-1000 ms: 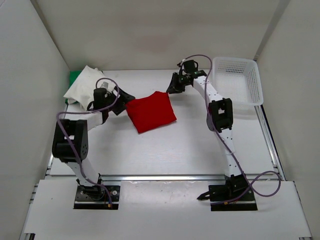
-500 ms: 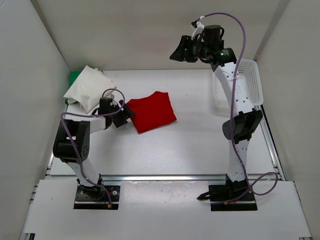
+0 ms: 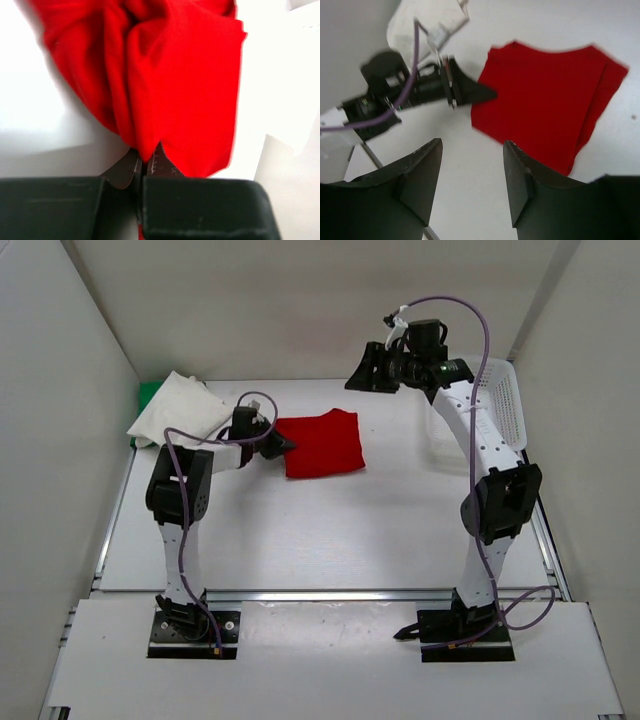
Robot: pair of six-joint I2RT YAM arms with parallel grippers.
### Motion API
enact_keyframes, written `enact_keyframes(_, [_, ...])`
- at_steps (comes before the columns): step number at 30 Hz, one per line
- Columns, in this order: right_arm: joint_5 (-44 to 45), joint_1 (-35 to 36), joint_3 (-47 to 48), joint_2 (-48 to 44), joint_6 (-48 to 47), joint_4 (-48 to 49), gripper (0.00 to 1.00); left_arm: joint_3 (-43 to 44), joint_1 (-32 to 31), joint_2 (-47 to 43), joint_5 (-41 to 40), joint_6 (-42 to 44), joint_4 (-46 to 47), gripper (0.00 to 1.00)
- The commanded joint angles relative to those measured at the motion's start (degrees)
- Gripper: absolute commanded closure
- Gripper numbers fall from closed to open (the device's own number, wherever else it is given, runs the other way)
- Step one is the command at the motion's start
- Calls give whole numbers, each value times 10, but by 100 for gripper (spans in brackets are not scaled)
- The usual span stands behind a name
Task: Fold and stack the t-shirts
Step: Put the neatly folded tshirt into the corner of the board with the left arm
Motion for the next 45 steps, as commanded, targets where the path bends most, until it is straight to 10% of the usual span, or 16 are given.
enact_keyframes(1, [-24,-5,-84,-79,20,89,50,157,-5,8,-5,17,-65,100])
enact_keyframes(10, [-58,-43,-211,-125,37,140,51,508,116,60,25,102,-268,100])
enact_keyframes(18, [-79,-29,-218,-116,25,123,51,405,287,-45,4,180,-261,96])
enact_keyframes(23, [-90,-8,-240,-124,10,110,51,118,411,-108,68,64,-66,2])
enact_keyframes(26, [-88,-2,-277,-143,1,114,51,13,453,-145,87,10,1,2])
enact_keyframes(33, [-82,1,-337,-189,6,126,49,-17,429,-221,15,32,-65,1])
enact_keyframes(36, [-55,11,-371,-220,1,132,32,-60,399,-267,9,47,-65,1])
enact_keyframes(38, [-23,18,-405,-246,2,132,1,-106,344,-309,-11,63,-55,2])
enact_keyframes(45, [17,38,-518,-317,-11,99,0,-161,62,-368,-77,165,-127,2])
